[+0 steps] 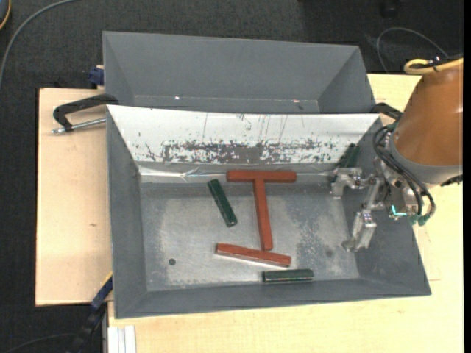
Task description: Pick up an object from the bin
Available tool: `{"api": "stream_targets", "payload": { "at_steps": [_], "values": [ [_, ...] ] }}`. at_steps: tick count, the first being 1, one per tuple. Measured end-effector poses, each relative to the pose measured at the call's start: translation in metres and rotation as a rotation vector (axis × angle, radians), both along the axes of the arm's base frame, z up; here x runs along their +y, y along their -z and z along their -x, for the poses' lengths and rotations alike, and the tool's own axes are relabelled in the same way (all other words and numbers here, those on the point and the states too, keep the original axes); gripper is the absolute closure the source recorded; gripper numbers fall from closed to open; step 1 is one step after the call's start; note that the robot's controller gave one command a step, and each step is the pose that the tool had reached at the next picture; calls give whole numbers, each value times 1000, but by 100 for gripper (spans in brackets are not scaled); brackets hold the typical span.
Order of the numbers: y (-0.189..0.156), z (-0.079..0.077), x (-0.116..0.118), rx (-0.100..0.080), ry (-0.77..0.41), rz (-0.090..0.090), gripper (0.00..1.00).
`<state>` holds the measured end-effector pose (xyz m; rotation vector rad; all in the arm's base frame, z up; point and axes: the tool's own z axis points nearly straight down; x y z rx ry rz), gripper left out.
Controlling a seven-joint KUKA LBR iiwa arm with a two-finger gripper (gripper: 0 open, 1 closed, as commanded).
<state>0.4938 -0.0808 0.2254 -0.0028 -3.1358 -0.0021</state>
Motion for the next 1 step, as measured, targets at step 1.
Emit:
{"api": "stream_targets", "payload": {
  "at_steps": [1],
  "values": [
    [55, -4, 53, -6, -241, -1, 0]
  ]
}}
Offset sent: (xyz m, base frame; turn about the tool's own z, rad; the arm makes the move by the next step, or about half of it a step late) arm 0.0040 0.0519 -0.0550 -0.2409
